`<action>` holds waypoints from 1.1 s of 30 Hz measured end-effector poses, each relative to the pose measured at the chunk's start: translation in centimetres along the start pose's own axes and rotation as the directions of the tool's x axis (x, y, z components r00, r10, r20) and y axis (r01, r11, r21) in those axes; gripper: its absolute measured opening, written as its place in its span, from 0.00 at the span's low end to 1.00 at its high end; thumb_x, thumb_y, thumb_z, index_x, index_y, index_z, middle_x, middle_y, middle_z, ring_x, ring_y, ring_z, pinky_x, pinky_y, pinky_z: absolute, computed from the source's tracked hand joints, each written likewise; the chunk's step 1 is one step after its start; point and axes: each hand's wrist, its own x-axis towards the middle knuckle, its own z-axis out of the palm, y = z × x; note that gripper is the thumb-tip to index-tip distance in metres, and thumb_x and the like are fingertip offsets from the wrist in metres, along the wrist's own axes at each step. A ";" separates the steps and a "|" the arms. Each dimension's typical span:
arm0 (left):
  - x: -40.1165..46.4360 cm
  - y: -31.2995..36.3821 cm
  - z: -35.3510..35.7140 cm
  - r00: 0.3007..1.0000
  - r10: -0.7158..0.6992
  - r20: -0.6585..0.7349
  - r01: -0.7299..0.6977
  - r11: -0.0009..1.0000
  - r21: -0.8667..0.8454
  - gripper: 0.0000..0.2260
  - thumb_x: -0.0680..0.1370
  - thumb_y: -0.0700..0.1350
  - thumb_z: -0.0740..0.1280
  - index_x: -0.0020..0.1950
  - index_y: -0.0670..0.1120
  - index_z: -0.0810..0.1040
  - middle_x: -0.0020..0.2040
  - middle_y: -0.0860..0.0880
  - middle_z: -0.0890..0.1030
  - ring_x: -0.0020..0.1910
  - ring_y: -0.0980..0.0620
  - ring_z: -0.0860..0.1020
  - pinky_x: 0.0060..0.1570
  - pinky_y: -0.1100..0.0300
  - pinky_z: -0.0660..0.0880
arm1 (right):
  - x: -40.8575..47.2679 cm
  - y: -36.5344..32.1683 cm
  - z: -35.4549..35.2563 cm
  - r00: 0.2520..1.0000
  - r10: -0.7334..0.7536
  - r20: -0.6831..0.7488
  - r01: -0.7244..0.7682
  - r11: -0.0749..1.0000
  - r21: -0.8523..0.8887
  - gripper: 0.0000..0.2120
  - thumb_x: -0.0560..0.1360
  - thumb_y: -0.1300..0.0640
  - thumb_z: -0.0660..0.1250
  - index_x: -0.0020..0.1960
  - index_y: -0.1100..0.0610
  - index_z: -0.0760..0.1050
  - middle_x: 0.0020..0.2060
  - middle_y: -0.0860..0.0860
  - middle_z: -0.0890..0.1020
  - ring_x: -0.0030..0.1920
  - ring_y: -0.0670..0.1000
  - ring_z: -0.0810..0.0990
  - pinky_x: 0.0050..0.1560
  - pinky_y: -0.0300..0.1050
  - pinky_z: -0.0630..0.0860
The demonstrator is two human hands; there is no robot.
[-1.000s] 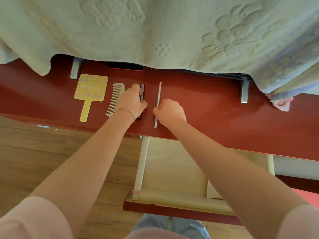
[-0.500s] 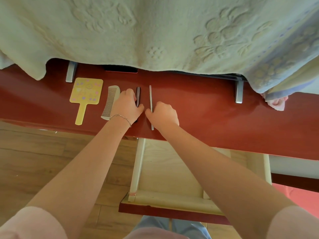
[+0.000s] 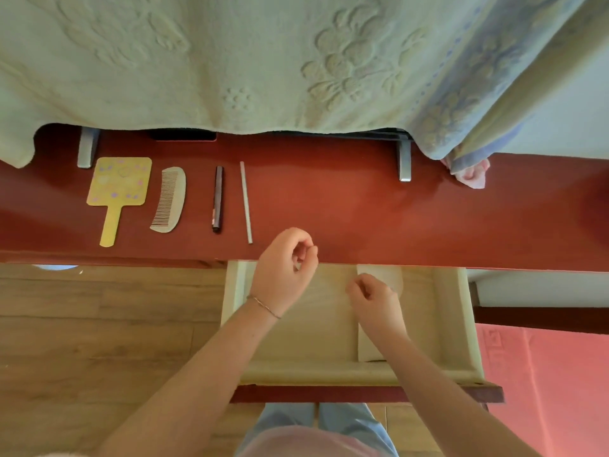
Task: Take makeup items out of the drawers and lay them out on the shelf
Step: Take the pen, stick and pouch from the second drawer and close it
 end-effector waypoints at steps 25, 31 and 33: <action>-5.4 -0.5 14.0 0.534 -0.642 0.550 0.710 0.694 0.122 0.13 0.78 0.41 0.57 0.60 0.45 0.74 0.52 0.47 0.80 0.47 0.48 0.77 0.49 0.56 0.74 | 2.8 10.4 -4.3 0.909 0.416 0.040 -0.418 0.905 0.076 0.15 0.77 0.58 0.58 0.62 0.56 0.74 0.46 0.50 0.80 0.44 0.51 0.77 0.40 0.43 0.73; -5.3 -0.6 12.4 0.562 -0.644 0.519 0.703 0.702 0.110 0.04 0.76 0.42 0.57 0.47 0.45 0.71 0.43 0.47 0.76 0.42 0.47 0.75 0.50 0.50 0.77 | 2.3 10.0 -4.2 0.905 0.413 0.101 -0.424 0.895 0.141 0.08 0.74 0.61 0.62 0.50 0.58 0.77 0.40 0.54 0.81 0.40 0.54 0.78 0.47 0.51 0.78; -5.2 -0.5 11.2 0.555 -0.619 0.556 0.718 0.694 0.056 0.04 0.76 0.42 0.58 0.42 0.45 0.69 0.39 0.48 0.75 0.38 0.49 0.75 0.39 0.56 0.75 | 2.0 9.7 -4.6 0.892 0.413 0.183 -0.446 0.869 0.215 0.04 0.74 0.62 0.62 0.45 0.59 0.76 0.40 0.58 0.81 0.39 0.55 0.78 0.45 0.51 0.79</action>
